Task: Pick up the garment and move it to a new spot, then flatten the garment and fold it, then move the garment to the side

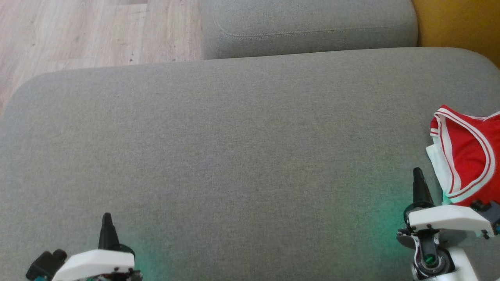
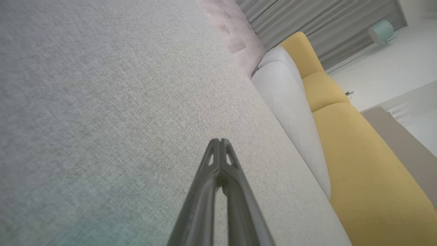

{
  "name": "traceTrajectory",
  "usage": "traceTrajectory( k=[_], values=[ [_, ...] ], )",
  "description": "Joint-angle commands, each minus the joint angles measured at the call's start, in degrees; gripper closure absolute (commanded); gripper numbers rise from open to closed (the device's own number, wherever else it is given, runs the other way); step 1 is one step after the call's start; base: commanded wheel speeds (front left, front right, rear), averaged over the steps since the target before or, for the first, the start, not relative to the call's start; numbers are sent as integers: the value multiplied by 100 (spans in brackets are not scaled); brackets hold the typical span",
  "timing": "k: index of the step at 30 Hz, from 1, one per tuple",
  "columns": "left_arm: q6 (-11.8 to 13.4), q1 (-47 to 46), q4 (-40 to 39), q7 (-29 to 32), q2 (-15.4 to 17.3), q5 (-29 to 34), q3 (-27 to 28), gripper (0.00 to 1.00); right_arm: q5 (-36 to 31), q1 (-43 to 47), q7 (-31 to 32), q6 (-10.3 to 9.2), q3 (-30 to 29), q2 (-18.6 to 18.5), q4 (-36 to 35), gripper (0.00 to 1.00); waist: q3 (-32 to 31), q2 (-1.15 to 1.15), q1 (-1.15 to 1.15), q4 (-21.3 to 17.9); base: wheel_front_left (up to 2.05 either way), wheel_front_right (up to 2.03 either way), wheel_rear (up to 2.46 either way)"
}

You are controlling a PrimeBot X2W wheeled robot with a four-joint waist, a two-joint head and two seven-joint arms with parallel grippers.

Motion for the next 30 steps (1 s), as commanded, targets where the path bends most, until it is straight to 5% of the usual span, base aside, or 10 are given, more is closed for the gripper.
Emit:
traceTrajectory(
  k=[1,30],
  values=[
    [-49,-297,-227,45,20,-166,185,100,184,-77,47,13,23,-22,-260,100,-1,0,0,0,0,0,0],
    [-234,-437,-522,507,25,-1946,417,100,1997,33,508,17,-196,-27,-809,100,-28,0,0,-4,0,0,0]
  ],
)
